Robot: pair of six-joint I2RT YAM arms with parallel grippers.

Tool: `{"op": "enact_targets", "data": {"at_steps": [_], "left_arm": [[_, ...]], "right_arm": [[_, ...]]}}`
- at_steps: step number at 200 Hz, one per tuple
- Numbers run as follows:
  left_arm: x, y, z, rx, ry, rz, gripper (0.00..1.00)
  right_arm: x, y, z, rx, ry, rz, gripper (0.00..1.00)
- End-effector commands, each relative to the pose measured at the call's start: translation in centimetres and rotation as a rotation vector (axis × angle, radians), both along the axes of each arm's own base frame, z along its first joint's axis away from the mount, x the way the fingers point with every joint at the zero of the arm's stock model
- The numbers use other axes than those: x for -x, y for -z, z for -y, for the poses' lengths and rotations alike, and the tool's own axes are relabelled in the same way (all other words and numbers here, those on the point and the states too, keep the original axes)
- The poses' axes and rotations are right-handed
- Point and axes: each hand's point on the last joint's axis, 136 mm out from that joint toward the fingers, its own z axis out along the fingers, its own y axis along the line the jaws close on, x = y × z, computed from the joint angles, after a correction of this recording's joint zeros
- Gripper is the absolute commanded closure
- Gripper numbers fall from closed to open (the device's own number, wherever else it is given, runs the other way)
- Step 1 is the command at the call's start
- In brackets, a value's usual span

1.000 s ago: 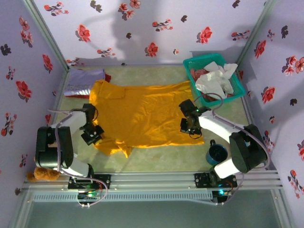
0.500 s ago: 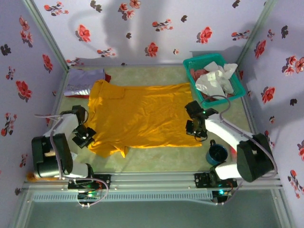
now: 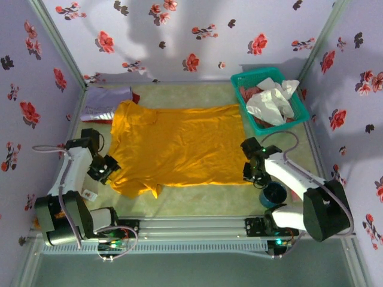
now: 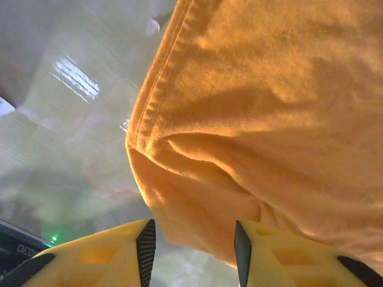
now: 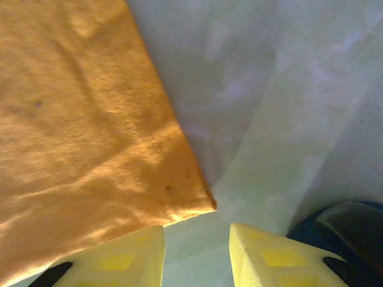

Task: Fold and stack the t-shirts

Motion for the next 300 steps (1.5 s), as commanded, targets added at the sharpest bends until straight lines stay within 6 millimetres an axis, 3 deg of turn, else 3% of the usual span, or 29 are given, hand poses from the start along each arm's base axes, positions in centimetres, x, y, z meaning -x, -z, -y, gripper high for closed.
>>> {"op": "enact_targets", "data": {"at_steps": [1, 69, 132, 218, 300], "left_arm": [[1.3, 0.3, 0.9, 0.084, 0.029, -0.066, 0.57], [3.2, 0.9, 0.3, 0.050, 0.081, -0.154, 0.56], [4.2, 1.2, 0.3, 0.038, 0.056, -0.186, 0.59], [3.8, 3.9, 1.5, 0.062, -0.057, -0.209, 0.60], [5.4, 6.2, 2.0, 0.000, -0.151, -0.217, 0.60]], "right_arm": [[0.3, 1.3, 0.9, 0.025, 0.022, -0.027, 0.65], [-1.2, 3.5, 0.0, -0.014, 0.027, -0.034, 0.71], [-2.8, 1.9, -1.1, -0.065, 0.015, 0.023, 1.00], [-3.2, -0.1, -1.3, -0.070, -0.010, 0.044, 1.00], [-3.5, -1.2, -1.3, -0.077, -0.006, 0.078, 1.00]]}}
